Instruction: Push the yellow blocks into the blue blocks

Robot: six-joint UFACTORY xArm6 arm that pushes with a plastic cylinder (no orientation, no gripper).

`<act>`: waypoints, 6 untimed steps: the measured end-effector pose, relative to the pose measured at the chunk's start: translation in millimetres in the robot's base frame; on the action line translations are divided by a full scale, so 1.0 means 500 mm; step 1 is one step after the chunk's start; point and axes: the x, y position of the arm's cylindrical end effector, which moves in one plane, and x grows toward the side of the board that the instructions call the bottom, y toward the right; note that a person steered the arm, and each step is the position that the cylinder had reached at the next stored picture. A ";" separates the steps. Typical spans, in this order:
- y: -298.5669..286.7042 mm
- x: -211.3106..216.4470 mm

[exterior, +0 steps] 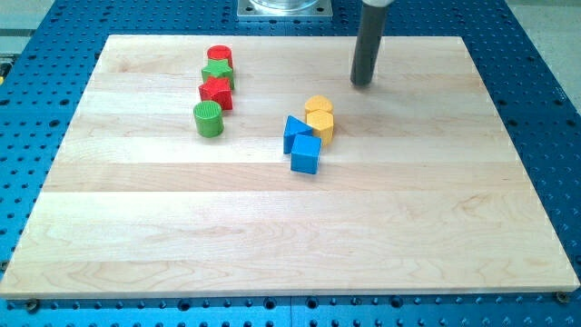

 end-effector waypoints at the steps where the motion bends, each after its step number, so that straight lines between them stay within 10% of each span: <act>1: -0.071 0.031; 6: -0.120 0.200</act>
